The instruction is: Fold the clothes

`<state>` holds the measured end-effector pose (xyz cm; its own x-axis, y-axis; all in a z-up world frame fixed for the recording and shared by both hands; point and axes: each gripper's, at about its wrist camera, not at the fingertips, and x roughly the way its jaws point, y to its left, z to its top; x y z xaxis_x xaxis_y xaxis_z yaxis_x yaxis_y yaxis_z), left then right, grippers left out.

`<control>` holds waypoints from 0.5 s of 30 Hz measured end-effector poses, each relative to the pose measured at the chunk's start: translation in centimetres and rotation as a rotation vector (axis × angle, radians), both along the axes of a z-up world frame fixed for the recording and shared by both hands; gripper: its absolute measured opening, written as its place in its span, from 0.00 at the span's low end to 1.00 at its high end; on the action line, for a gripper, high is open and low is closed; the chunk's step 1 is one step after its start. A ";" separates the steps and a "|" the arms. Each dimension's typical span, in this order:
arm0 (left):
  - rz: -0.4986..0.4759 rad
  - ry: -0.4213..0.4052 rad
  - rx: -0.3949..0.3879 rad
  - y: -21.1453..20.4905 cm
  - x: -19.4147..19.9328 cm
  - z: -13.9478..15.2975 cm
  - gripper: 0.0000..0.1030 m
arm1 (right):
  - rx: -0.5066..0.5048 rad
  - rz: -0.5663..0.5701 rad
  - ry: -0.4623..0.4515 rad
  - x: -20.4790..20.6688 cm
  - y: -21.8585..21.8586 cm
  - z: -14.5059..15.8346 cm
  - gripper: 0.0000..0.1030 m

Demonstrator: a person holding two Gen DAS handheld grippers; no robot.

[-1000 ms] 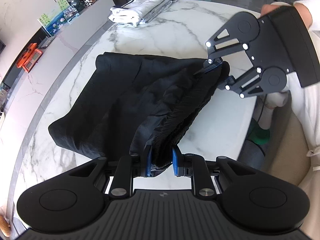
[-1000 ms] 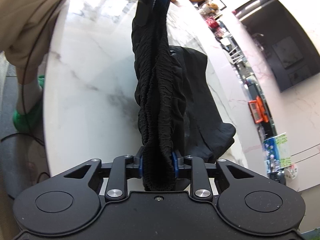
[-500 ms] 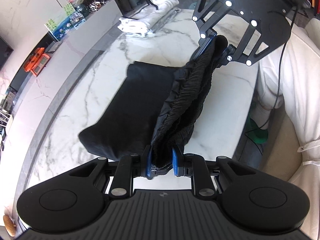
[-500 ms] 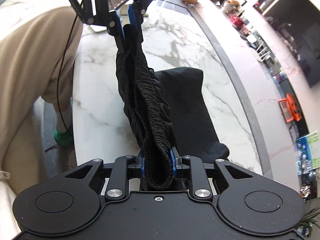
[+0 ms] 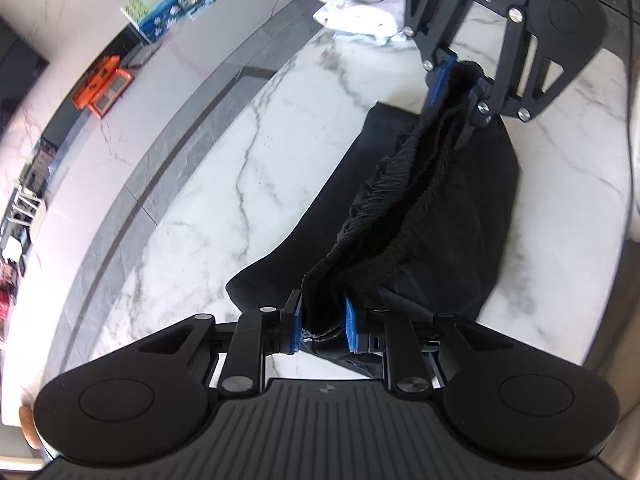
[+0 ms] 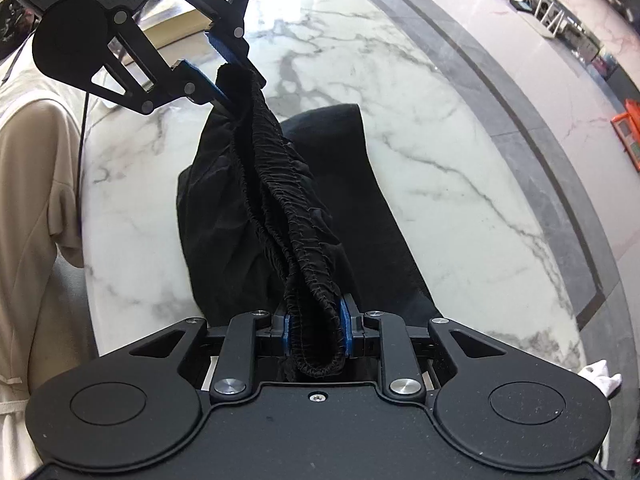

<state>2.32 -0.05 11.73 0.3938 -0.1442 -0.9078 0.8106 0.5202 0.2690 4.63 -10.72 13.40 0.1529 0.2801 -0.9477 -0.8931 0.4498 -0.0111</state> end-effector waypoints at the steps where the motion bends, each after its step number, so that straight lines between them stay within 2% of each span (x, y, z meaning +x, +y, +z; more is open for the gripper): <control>1: 0.010 0.017 -0.005 0.0 1.0 -0.9 0.19 | 0.003 -0.006 0.015 0.8 -0.1 -0.9 0.20; 5: 0.054 0.043 -0.027 0.5 3.6 -3.5 0.25 | 0.023 -0.049 0.059 3.7 -0.7 -4.0 0.21; 8: 0.111 0.018 -0.056 0.9 5.0 -4.5 0.29 | 0.027 -0.073 0.056 5.0 -0.9 -5.2 0.29; 9: 0.133 0.010 -0.069 1.3 5.3 -4.8 0.31 | 0.030 -0.085 0.046 5.3 -1.1 -5.3 0.33; 10: 0.154 0.003 -0.082 1.6 5.5 -5.0 0.32 | 0.034 -0.101 0.035 5.5 -1.2 -5.4 0.44; 15: 0.255 -0.017 -0.187 3.4 5.7 -4.7 0.41 | 0.118 -0.241 -0.021 6.5 -3.5 -4.3 0.47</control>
